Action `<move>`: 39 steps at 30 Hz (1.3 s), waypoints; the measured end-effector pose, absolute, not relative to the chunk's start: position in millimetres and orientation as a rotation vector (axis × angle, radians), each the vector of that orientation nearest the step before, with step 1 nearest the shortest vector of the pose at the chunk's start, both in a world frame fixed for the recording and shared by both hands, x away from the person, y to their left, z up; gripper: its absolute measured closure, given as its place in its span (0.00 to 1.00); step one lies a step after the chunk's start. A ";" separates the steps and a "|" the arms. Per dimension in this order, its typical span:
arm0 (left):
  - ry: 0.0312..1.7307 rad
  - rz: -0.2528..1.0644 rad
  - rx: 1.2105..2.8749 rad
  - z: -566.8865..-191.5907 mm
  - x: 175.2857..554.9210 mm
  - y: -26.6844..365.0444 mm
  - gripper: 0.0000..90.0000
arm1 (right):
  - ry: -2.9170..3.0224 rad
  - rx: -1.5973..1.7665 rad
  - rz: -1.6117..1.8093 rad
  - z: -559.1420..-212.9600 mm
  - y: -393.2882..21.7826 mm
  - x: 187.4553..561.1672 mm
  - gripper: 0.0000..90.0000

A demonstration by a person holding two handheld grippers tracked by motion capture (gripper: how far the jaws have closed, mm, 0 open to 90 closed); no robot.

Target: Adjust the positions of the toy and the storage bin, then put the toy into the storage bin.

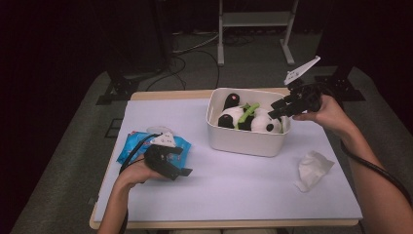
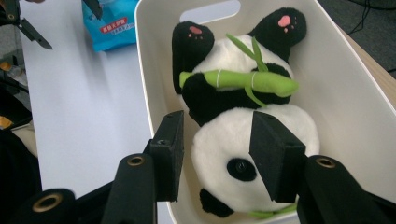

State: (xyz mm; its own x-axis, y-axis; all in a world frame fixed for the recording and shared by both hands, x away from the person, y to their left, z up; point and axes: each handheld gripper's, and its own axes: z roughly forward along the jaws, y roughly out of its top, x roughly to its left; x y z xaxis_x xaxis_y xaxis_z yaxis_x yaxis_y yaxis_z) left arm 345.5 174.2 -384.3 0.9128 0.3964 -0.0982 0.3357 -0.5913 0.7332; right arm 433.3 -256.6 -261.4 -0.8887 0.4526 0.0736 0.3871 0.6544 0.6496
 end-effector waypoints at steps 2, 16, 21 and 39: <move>0.524 0.094 2.252 -384.8 345.5 174.7 0.11 | 2.768 0.715 1.055 -262.0 -259.1 431.6 0.59; 0.519 0.091 2.257 -385.1 341.3 172.4 0.11 | 2.718 0.764 1.098 -270.8 -288.7 404.5 0.58; 0.514 0.082 2.260 -386.6 340.5 168.4 0.11 | 2.706 0.777 1.119 -277.6 -296.6 397.7 0.58; 0.535 0.084 2.261 -392.8 341.7 169.8 0.11 | 2.667 0.863 1.170 -299.3 -323.2 378.5 0.58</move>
State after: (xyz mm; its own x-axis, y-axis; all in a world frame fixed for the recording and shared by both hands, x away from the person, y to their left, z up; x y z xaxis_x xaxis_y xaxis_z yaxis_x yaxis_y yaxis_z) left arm 341.7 169.8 -392.8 0.9087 0.4031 -0.1087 0.3506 -0.5954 0.7229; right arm 378.5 -323.2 -299.3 -0.8335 0.5376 0.1273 0.4577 0.5429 0.7041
